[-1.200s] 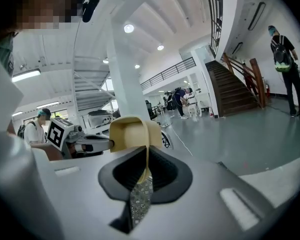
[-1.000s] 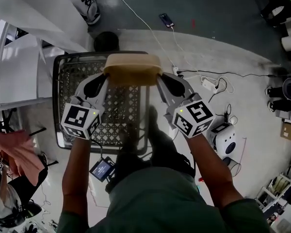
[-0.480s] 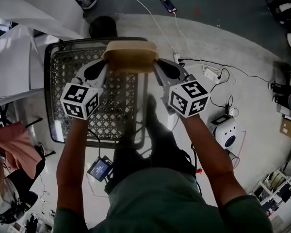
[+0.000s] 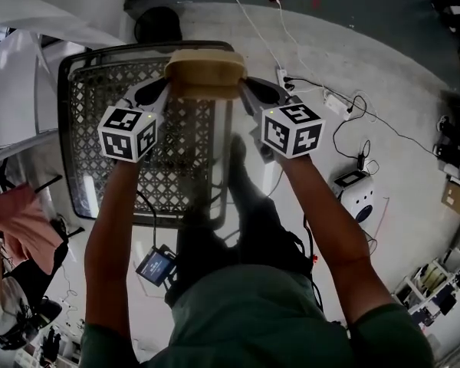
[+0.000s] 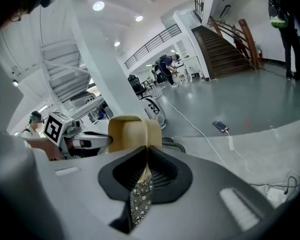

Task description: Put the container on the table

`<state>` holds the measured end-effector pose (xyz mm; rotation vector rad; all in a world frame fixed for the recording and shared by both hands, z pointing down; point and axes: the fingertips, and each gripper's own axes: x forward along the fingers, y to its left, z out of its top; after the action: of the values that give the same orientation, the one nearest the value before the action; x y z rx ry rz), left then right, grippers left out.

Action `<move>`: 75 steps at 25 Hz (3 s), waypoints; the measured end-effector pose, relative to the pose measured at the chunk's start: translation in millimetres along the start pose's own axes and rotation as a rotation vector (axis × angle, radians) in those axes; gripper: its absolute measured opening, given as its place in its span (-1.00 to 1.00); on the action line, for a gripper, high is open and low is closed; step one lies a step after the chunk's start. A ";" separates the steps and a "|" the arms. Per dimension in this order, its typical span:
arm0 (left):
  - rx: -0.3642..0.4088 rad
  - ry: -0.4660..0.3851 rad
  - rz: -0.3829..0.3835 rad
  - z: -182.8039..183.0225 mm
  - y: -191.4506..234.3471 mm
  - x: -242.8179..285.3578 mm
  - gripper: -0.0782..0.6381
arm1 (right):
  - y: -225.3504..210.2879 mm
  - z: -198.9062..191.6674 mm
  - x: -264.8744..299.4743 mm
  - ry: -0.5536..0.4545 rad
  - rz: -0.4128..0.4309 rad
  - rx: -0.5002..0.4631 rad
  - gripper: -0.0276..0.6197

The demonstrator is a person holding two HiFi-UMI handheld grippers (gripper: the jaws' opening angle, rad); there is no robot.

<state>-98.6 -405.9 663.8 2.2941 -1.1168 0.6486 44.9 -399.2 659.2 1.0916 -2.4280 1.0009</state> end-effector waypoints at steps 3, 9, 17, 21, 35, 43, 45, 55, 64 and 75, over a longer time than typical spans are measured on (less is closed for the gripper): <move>-0.014 0.029 0.001 -13.7 9.6 14.6 -0.73 | -11.6 -12.2 16.2 0.029 -0.005 0.029 -0.86; -0.038 0.087 0.003 -42.0 26.4 42.1 -0.73 | -33.9 -38.4 47.4 0.085 -0.010 0.078 -0.86; -0.070 0.146 0.004 -70.7 45.8 65.6 -0.73 | -50.1 -64.1 78.1 0.141 -0.017 0.125 -0.86; -0.095 0.160 0.000 -80.1 54.1 73.9 -0.73 | -55.5 -72.5 90.3 0.162 -0.021 0.128 -0.86; -0.173 0.113 -0.032 -75.3 65.8 87.4 -0.69 | -69.4 -64.9 106.2 0.116 -0.015 0.202 -0.82; -0.197 0.113 -0.032 -73.6 72.4 97.9 -0.64 | -77.1 -60.7 115.6 0.105 -0.044 0.254 -0.78; -0.185 0.122 -0.022 -73.5 73.9 100.0 -0.62 | -79.0 -59.8 118.3 0.109 -0.055 0.255 -0.76; -0.144 0.132 0.009 -66.3 78.1 100.1 -0.60 | -82.5 -53.2 130.0 0.135 -0.076 0.234 -0.74; -0.121 0.097 0.010 -58.2 75.7 75.9 -0.54 | -78.4 -52.2 124.7 0.146 -0.147 0.184 -0.68; -0.064 -0.037 -0.018 -12.9 56.5 -22.2 -0.78 | -28.6 -10.0 80.0 0.058 -0.165 0.122 -0.66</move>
<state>-159.2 -415.5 673.1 2.2677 -1.1166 0.5584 12.6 -448.6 721.1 1.2617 -2.2151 1.1220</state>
